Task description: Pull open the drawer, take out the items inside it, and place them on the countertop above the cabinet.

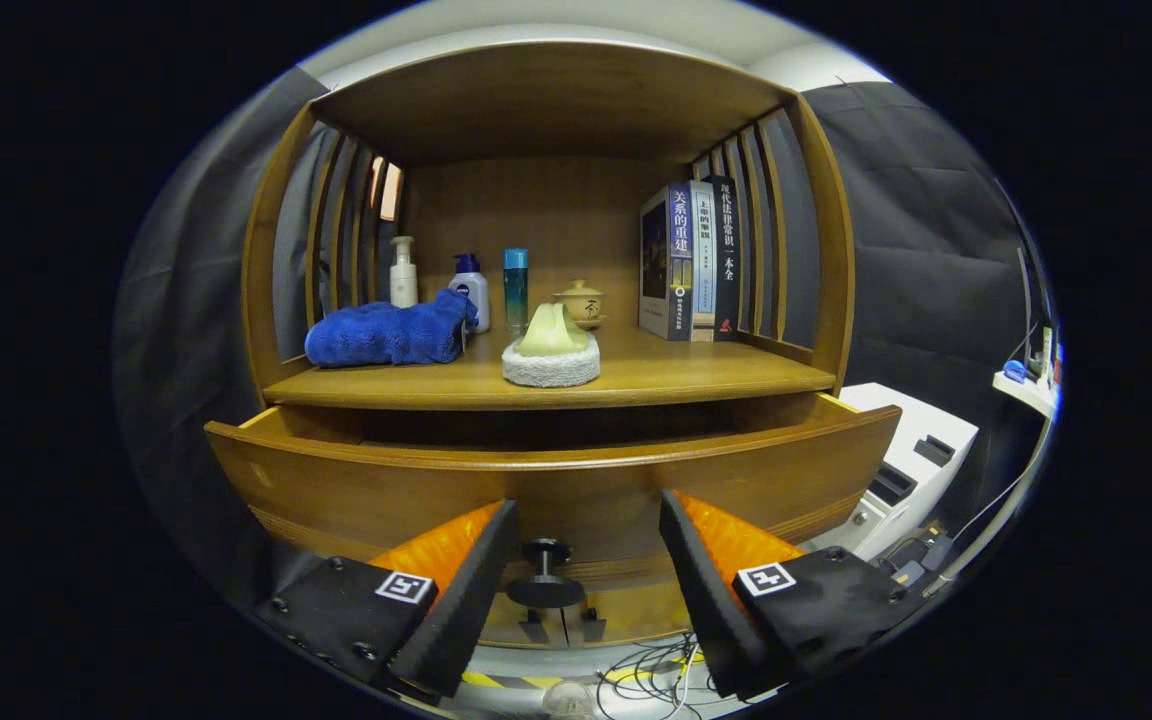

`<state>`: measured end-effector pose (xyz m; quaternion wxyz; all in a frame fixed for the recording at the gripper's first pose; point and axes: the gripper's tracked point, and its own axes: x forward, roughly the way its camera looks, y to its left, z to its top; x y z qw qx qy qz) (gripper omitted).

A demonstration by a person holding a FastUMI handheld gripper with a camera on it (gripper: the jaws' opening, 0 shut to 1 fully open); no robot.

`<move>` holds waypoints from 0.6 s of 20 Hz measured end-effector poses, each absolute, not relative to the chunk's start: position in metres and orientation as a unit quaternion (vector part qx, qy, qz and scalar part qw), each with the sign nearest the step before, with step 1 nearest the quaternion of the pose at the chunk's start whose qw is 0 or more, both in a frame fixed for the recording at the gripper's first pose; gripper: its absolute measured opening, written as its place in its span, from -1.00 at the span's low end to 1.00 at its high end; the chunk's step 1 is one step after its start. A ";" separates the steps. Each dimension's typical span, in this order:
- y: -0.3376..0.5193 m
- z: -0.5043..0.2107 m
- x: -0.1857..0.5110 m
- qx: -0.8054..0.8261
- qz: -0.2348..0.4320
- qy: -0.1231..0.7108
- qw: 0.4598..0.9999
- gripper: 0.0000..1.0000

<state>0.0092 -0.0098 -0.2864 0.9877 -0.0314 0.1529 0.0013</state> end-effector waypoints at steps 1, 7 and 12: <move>-0.009 -0.287 0.014 -0.029 0.002 0.154 0.988 0.91; -0.007 -0.288 0.040 -0.025 0.006 0.157 0.987 0.91; -0.005 -0.289 0.059 -0.014 0.007 0.161 0.987 0.90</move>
